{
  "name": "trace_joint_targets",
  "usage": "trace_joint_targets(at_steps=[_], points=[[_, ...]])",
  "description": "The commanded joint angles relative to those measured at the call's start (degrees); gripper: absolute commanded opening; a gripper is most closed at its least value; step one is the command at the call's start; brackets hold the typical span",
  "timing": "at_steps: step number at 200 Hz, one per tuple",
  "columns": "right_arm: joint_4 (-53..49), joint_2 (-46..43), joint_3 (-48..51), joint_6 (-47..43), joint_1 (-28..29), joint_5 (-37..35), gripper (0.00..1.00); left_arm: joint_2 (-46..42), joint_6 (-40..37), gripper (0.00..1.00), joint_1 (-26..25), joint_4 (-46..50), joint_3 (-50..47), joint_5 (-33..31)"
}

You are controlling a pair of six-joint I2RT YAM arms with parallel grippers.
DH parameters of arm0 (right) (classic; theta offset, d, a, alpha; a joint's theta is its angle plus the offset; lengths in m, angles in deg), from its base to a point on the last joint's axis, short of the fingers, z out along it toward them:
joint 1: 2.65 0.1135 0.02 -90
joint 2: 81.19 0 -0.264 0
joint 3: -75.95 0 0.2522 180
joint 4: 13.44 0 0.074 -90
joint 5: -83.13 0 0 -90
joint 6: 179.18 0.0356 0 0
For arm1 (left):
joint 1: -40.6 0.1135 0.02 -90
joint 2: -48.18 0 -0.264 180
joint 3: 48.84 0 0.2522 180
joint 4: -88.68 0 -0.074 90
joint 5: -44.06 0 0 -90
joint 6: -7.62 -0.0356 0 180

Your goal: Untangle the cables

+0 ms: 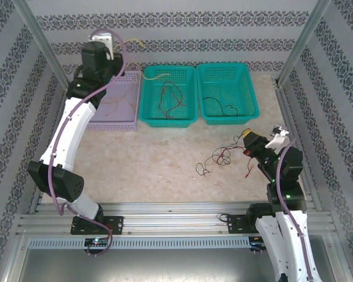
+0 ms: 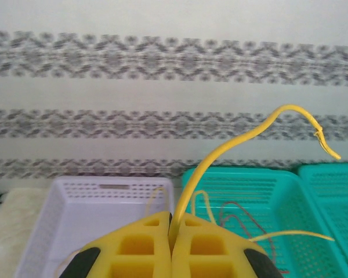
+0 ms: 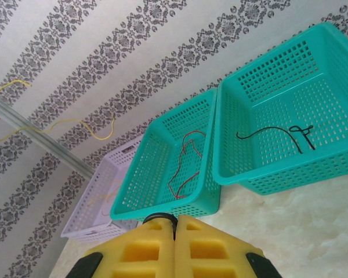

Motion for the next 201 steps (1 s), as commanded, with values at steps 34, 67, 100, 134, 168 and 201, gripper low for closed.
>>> trace_joint_targets(at_steps=[34, 67, 100, 134, 168, 201], points=[[1.54, 0.58, -3.15, -1.89, 4.39, -0.32, 0.0, 0.67, 4.86, 0.0, 8.14, -4.73, -10.45, -0.69], [1.54, 0.53, -3.68, -2.64, 7.67, -1.13, 0.0, 3.15, 5.93, 0.0, 9.4, -7.61, -16.61, -1.55], [0.41, -0.12, -4.38, -4.21, 10.48, -2.68, 0.0, 6.3, 6.21, 0.0, 10.33, -10.1, -20.83, -2.87], [-0.21, -0.3, -5.26, -5.03, 12.22, -2.48, 0.0, 9.59, 6.47, 0.0, 11.1, -9.36, -20.79, -3.04], [-0.33, -0.3, -5.1, -5.29, 13.57, -3.03, 0.0, 12.17, 6.9, 0.1, 11.26, -7.66, -21.18, -4.91], [-0.32, 0.31, -5.23, -5.19, 14.79, -3.64, 0.0, 10.68, 8.33, 0.58, 11.34, -7.51, -22.11, -2.72]])
